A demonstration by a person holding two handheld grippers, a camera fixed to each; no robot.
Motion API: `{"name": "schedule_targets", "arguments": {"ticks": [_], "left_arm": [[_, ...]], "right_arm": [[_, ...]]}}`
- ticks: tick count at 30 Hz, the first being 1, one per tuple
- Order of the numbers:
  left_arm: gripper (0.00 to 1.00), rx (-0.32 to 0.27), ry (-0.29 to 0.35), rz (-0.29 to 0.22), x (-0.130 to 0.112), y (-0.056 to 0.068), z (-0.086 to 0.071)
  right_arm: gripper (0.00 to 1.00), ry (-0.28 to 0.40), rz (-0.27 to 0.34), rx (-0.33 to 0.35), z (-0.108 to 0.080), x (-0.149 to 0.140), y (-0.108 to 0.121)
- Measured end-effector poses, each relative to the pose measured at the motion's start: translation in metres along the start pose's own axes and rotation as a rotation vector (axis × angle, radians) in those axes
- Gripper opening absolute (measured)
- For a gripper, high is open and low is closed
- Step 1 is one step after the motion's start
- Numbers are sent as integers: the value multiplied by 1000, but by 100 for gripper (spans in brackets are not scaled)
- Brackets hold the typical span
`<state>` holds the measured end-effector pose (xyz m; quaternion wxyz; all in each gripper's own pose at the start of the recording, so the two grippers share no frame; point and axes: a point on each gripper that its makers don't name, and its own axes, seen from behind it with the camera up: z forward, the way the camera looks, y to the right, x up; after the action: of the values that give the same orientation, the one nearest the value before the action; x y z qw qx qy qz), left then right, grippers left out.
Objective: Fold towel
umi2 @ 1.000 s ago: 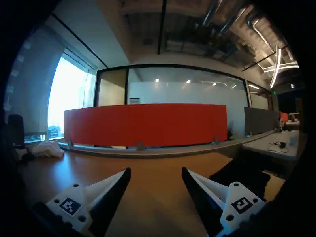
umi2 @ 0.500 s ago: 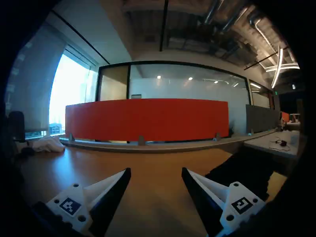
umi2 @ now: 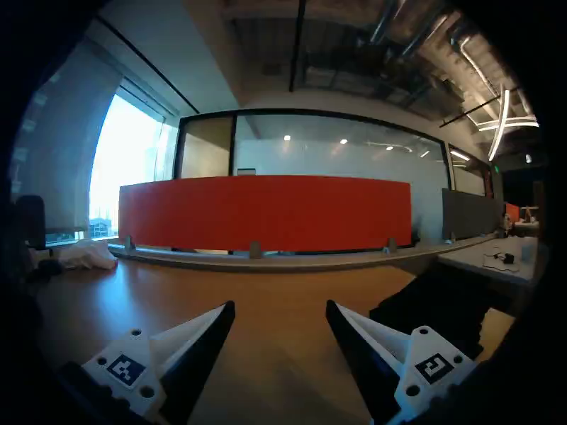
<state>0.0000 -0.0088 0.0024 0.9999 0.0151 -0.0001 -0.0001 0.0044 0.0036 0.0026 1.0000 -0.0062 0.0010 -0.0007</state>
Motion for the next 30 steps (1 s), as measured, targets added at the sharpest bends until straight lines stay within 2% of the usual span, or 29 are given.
{"name": "schedule_targets", "arguments": {"ticks": [30], "left_arm": [[98,0,0,0,0,0,-1]], "right_arm": [[99,-3,2,3,-1,-2,-1]]}}
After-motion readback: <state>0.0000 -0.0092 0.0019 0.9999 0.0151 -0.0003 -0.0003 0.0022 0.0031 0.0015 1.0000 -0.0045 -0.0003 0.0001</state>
